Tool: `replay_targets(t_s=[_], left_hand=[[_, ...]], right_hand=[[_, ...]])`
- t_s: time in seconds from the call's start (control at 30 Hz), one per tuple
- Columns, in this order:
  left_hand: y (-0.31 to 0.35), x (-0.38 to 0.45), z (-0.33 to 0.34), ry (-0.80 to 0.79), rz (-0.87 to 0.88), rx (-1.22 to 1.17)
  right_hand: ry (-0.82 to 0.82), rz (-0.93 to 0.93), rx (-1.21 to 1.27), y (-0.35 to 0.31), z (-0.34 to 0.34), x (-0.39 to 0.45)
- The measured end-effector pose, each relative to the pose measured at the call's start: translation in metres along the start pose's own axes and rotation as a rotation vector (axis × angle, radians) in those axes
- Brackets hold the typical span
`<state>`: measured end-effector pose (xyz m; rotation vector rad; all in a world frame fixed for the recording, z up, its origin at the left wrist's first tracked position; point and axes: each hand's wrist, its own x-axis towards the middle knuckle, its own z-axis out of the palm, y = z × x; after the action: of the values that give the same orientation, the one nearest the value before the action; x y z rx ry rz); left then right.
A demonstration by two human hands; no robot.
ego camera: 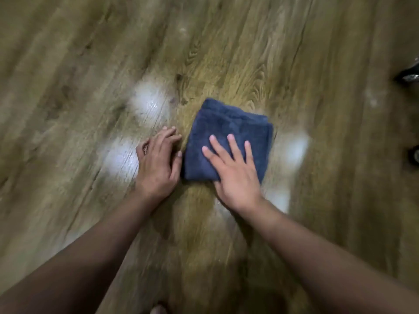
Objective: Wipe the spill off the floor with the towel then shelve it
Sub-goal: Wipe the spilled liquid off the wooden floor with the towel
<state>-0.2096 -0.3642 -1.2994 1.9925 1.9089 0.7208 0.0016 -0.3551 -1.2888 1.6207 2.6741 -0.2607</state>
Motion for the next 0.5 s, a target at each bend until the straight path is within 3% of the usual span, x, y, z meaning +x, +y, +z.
replay_targets(t_s=[0.13, 0.2, 0.27, 0.37, 0.5], left_hand=[[0.018, 0.011, 0.014, 0.011, 0.008, -0.094], [0.023, 0.013, 0.019, -0.016, 0.052, -0.081], [0.027, 0.012, 0.021, -0.042, 0.094, -0.059], [0.033, 0.006, 0.018, -0.087, 0.097, -0.005], [0.021, -0.008, 0.014, -0.298, 0.082, 0.039]], right_hand=[[-0.050, -0.188, -0.071, -0.011, 0.013, -0.075], [-0.091, -0.334, -0.125, 0.014, 0.014, -0.089], [-0.119, -0.362, -0.127, 0.045, 0.009, -0.086], [-0.082, -0.213, -0.096, 0.088, -0.007, -0.058], [-0.077, 0.185, 0.021, 0.158, -0.031, 0.007]])
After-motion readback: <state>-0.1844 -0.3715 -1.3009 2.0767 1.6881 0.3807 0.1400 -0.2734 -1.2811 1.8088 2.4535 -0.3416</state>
